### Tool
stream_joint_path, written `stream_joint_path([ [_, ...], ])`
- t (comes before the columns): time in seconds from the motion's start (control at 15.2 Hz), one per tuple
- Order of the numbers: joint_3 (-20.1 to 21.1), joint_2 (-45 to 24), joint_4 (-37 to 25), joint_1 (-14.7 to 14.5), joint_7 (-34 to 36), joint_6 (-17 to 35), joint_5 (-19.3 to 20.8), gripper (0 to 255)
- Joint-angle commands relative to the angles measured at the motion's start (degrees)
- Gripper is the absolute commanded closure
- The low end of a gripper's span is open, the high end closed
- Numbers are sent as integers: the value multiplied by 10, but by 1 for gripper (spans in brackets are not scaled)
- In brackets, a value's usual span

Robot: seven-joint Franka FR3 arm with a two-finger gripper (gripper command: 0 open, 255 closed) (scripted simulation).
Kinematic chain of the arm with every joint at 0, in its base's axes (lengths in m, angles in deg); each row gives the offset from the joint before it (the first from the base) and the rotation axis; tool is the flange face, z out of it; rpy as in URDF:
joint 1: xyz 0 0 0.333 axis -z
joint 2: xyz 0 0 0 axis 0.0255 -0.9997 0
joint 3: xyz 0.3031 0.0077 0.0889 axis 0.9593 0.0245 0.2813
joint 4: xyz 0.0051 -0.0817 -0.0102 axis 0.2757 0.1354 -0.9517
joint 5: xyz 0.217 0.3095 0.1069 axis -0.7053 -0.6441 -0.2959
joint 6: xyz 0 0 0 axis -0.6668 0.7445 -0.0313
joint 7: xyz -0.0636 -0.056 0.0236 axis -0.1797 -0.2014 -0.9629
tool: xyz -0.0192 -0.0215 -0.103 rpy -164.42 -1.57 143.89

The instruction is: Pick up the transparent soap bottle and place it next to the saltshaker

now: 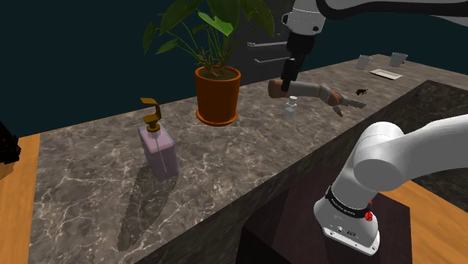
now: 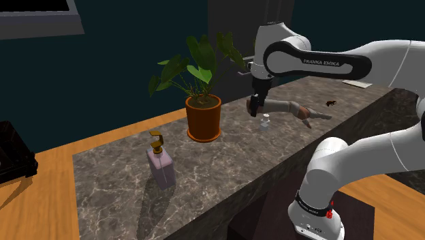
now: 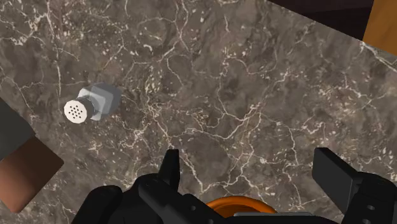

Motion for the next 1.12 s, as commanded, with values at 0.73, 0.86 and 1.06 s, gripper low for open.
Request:
stream_joint_path([
  [0.73,149,-55,11,-27,209,103,-93,0],
  [0.86,177,-76,2,-29,247,123,-103,0],
  [1.06,219,-115,-18,-26,305,154,-112,0],
])
